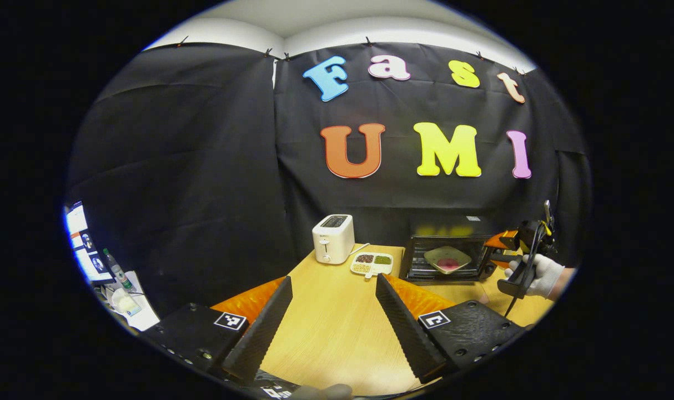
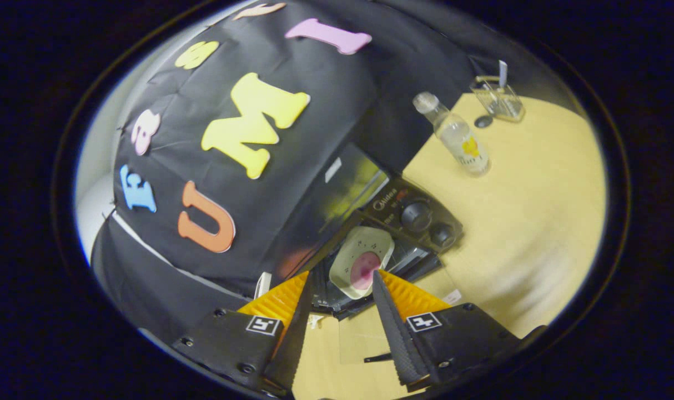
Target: Open the electric oven with the left hand, put the food in, and close the electric oven.
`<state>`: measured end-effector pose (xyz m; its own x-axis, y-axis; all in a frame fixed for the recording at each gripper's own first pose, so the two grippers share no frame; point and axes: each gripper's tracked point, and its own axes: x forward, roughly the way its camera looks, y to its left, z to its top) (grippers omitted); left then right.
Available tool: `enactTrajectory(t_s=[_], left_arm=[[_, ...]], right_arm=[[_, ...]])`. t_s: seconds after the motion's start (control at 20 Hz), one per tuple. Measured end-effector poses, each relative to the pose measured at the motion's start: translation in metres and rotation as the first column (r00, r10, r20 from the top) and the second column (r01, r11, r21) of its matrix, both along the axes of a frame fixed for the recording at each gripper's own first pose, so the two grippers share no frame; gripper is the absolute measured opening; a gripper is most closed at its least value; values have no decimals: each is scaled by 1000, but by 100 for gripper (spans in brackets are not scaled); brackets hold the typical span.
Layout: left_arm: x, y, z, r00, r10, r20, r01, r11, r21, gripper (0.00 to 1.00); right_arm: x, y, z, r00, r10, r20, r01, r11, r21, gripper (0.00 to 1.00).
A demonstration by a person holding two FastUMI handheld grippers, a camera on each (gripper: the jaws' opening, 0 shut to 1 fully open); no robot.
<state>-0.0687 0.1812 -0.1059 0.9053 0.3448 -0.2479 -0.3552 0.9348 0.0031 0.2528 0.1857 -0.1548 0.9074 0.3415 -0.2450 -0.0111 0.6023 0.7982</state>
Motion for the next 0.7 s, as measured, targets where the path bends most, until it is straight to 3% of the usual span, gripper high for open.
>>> enactTrajectory(t_s=[0.05, 0.1, 0.15, 0.25, 0.35, 0.4, 0.7], left_arm=[[2, -5, -1, 1000, -22, 6, 22, 1000, -6, 97], [5, -10, -3, 999, -45, 14, 45, 999, -9, 96], [9, -16, -6, 997, -70, 17, 71, 997, -13, 96], [18, -28, -14, 993, -118, 22, 119, 993, -20, 97], [26, -44, -18, 987, -160, 25, 161, 987, -31, 97], [28, -49, -21, 985, -171, 21, 172, 985, -30, 97], [43, -102, -18, 977, -212, 26, 212, 977, 0, 97]], right_arm=[[-14, -10, 12, 999, 5, 38, -2, 998, -69, 65], [-30, -20, 22, 997, 7, 71, 4, 989, -145, 80], [-42, -32, 32, 994, 2, 107, 21, 977, -213, 84], [-65, -56, 48, 986, -3, 168, 63, 933, -354, 85], [-89, -81, 62, 975, -7, 221, 112, 877, -468, 98], [-102, -94, 67, 972, -9, 235, 131, 850, -511, 93], [-170, -162, 82, 960, 10, 280, 181, 741, -646, 96]])
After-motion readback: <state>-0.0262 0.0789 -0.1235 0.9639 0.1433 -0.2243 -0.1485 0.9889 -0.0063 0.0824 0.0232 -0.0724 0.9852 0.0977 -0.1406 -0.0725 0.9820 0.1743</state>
